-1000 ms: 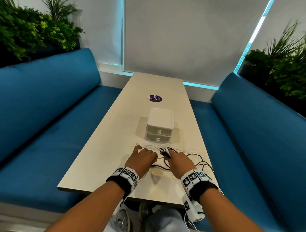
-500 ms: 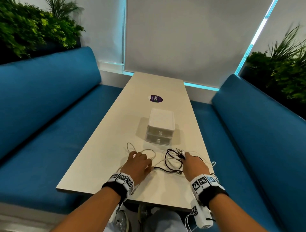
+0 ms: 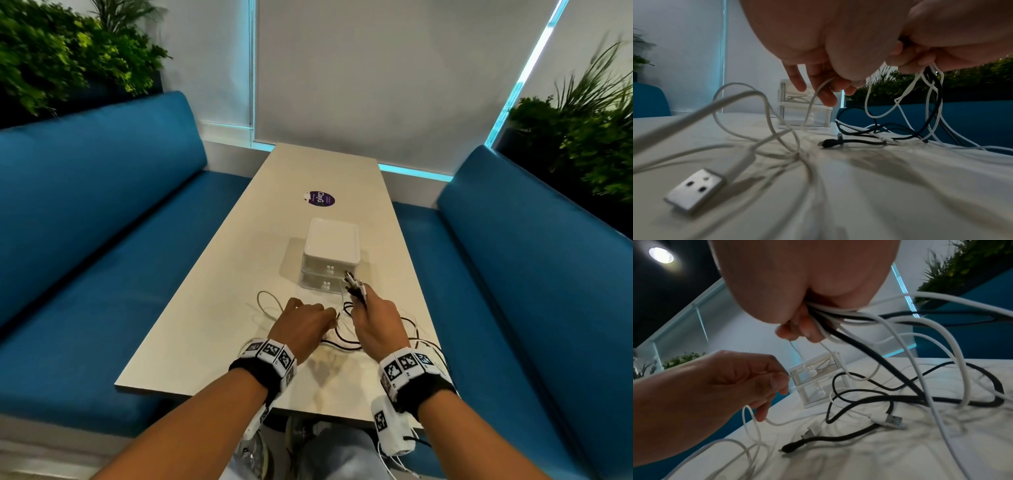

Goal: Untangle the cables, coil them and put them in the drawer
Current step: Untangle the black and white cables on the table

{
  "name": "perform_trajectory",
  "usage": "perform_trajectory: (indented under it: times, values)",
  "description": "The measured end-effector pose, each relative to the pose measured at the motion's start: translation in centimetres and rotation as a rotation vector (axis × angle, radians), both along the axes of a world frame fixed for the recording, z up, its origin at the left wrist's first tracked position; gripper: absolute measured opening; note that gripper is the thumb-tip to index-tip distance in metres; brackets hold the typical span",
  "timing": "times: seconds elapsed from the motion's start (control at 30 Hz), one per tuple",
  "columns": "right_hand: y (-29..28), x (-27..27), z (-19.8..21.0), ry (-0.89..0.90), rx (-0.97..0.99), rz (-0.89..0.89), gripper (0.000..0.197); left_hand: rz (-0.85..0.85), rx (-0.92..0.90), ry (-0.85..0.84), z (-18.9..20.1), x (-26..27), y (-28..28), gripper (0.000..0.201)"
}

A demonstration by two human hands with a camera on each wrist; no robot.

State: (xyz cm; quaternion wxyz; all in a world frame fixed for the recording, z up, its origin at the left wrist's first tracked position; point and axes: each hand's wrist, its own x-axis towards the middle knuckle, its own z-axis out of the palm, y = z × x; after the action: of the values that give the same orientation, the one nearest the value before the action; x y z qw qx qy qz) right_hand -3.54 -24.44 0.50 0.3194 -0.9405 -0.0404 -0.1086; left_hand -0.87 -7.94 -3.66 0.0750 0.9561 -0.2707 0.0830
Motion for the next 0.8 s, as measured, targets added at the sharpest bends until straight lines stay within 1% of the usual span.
perform_trajectory:
  times: [0.1,0.17,0.23,0.3,0.37,0.43,0.53,0.63,0.73,0.8]
  values:
    - [-0.1,0.1,0.4,-0.077,0.12,-0.049,0.014,0.011,-0.028,-0.015,0.5,0.3,0.2,0.022]
    - [-0.3,0.0,0.4,-0.052,0.119,-0.022,0.013,0.016,-0.023,-0.025,0.8,0.6,0.5,0.024]
    - [-0.2,-0.1,0.2,0.015,0.058,0.059,0.012,-0.012,-0.041,-0.036,1.1,0.7,0.5,0.026]
    - [0.0,0.0,-0.1,0.106,-0.043,0.145,0.014,-0.075,-0.129,-0.036,1.3,0.6,0.4,0.027]
    - [0.1,0.1,-0.2,0.179,-0.103,0.172,0.018,-0.117,-0.207,-0.02,1.3,0.4,0.6,0.026]
    - [0.0,0.2,-0.1,0.204,-0.122,0.166,0.019,-0.118,-0.21,-0.03,1.1,0.4,1.0,0.025]
    - [-0.4,0.4,-0.2,0.21,-0.184,0.112,0.019,-0.117,-0.181,-0.05,1.1,0.7,1.3,0.02]
    - [-1.2,0.5,0.1,0.172,-0.243,0.009,0.023,-0.111,-0.207,-0.051,1.8,1.3,1.7,0.016]
    - [-2.2,0.2,0.3,0.157,-0.301,-0.063,0.021,-0.111,-0.23,-0.05,2.4,2.0,1.7,0.014]
    - [-2.9,0.0,0.5,0.159,-0.294,-0.102,0.022,-0.103,-0.241,-0.045,2.5,2.5,1.7,0.013]
